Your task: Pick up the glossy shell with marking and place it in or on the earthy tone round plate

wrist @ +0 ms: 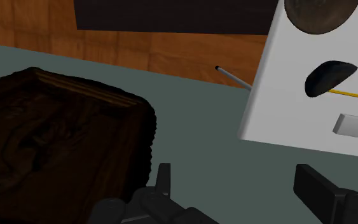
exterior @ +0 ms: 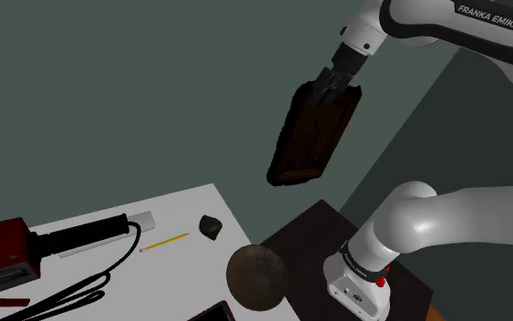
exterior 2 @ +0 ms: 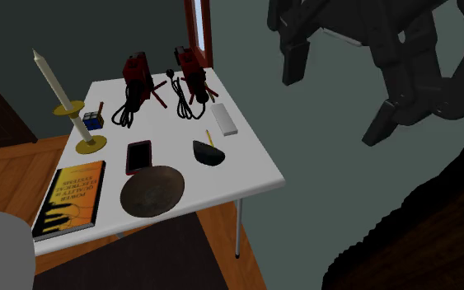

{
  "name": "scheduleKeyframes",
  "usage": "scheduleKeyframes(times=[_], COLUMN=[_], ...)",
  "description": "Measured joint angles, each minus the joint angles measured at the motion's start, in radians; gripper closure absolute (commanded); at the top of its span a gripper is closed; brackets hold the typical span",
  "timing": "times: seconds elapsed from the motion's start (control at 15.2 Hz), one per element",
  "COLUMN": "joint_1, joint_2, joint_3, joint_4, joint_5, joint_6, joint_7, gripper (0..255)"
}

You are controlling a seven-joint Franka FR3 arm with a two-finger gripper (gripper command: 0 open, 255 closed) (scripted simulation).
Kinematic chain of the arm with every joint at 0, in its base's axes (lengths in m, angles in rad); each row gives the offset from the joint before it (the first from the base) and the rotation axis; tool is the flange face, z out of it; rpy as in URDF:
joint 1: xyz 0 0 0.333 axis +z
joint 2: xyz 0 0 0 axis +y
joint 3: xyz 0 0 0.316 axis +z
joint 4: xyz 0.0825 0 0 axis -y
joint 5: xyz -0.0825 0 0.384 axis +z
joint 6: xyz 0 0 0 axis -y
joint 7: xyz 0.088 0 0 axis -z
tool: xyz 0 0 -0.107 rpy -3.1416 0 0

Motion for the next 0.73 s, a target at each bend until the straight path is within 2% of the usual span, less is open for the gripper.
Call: scheduleKeyframes(times=[0.33, 0.73], joint_1=[0.019, 0.058], joint_2=[0.029, 0.136], joint_3=[0.046, 0.129], joint_4=[-0.041, -0.087], joint_5=[0.033, 0.099], joint_6=[0.032, 0.111], joint_7=[0.051, 0.14], gripper=[0, 0])
